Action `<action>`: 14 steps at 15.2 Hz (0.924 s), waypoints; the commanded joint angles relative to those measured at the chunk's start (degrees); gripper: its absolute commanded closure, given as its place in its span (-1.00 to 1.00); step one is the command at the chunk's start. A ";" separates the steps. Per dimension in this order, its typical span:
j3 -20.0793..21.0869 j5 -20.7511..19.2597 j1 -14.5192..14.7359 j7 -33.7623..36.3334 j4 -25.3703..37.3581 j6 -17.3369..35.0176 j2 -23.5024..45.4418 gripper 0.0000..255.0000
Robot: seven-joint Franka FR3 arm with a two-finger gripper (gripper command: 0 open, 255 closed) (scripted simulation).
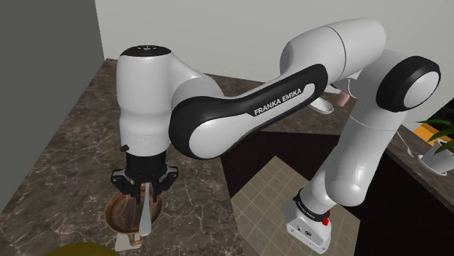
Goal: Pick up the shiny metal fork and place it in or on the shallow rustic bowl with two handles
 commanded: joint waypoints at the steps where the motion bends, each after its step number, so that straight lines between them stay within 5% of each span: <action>1: -0.11 -0.25 0.08 0.05 -0.25 0.53 0.31 1.00; 7: -0.11 -0.25 0.08 0.05 -0.25 0.53 0.31 1.00; 8: -0.11 -0.25 0.08 0.05 -0.25 0.53 0.31 -1.00; 14: 0.09 0.39 -0.30 -0.38 0.89 -1.23 -0.49 -1.00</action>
